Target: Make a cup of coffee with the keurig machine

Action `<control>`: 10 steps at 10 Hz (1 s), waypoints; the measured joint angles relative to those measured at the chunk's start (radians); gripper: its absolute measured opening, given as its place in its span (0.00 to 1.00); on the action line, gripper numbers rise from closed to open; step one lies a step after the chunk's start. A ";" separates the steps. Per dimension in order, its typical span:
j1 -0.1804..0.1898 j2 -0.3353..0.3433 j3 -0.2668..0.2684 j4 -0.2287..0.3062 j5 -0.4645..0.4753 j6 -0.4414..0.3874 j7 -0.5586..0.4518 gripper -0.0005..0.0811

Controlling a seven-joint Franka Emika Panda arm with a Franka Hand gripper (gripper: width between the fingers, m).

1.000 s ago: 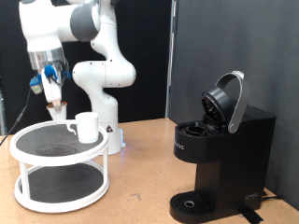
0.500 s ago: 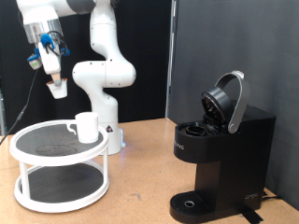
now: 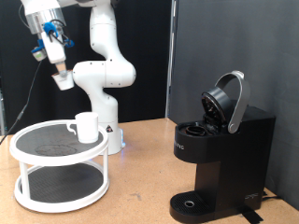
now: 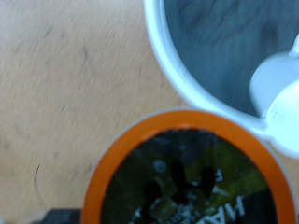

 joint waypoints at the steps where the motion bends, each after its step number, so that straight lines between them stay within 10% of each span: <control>1: 0.016 0.000 0.011 0.001 0.051 0.000 0.016 0.41; 7: 0.058 0.005 0.064 0.002 0.235 0.019 0.129 0.41; 10: 0.091 0.023 0.084 -0.007 0.494 0.132 0.191 0.41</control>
